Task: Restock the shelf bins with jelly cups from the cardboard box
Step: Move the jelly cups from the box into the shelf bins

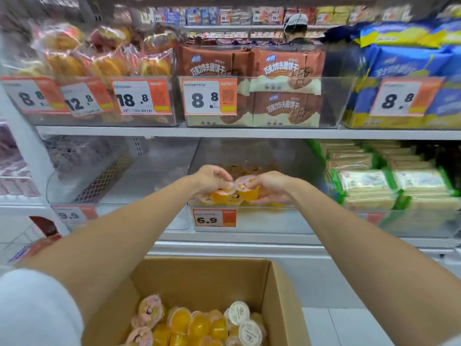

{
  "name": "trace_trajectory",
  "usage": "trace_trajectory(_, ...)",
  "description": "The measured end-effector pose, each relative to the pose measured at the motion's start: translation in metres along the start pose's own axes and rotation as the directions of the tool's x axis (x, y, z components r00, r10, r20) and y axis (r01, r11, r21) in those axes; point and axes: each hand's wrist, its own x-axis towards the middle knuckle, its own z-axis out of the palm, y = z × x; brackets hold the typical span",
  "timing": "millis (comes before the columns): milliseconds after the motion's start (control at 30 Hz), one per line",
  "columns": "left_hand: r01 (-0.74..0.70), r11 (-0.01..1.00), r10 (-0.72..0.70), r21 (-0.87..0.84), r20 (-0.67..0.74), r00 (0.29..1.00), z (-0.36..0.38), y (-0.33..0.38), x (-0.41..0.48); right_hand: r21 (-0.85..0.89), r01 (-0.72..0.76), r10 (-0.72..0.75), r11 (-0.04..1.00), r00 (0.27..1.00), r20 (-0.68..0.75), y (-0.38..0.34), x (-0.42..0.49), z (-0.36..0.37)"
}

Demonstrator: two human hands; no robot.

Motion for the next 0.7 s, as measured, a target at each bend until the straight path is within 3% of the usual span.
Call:
trace_trajectory(100, 0.046, 0.991, -0.066, 0.122, 0.165, 0.984, 0.009, -0.021, 0.013, -0.181, -0.128, 0.146, 0.975, 0.985, 0.09, 0.011, 0.02, -0.006)
trace_trajectory(267, 0.063, 0.966, -0.13, 0.251, 0.261, 0.956, 0.005, -0.035, 0.022, -0.328, -0.209, 0.273, 0.921, 0.949, 0.161, 0.017, 0.034, -0.004)
trace_trajectory(333, -0.017, 0.936, -0.085, 0.352, 0.274, 0.958, 0.004, -0.036, 0.024, -0.338, -0.248, 0.307, 0.908, 0.942, 0.132, 0.019, 0.042, -0.003)
trace_trajectory(433, -0.135, 0.857, -0.01, 0.498, 0.276, 0.961, 0.006, -0.039, 0.025, -0.324, -0.265, 0.31, 0.908, 0.946, 0.095, 0.021, 0.045, 0.0)
trace_trajectory(600, -0.168, 0.713, 0.044, 0.681, 0.195, 0.98, 0.007, -0.041, 0.037, -0.334, -0.185, 0.227, 0.925, 0.969, 0.093, 0.021, 0.037, 0.008)
trace_trajectory(700, -0.14, 0.732, 0.055, 0.667, 0.147, 0.988, 0.014, -0.043, 0.043, -0.462, -0.135, 0.175, 0.876, 0.983, 0.045, 0.021, 0.036, 0.011)
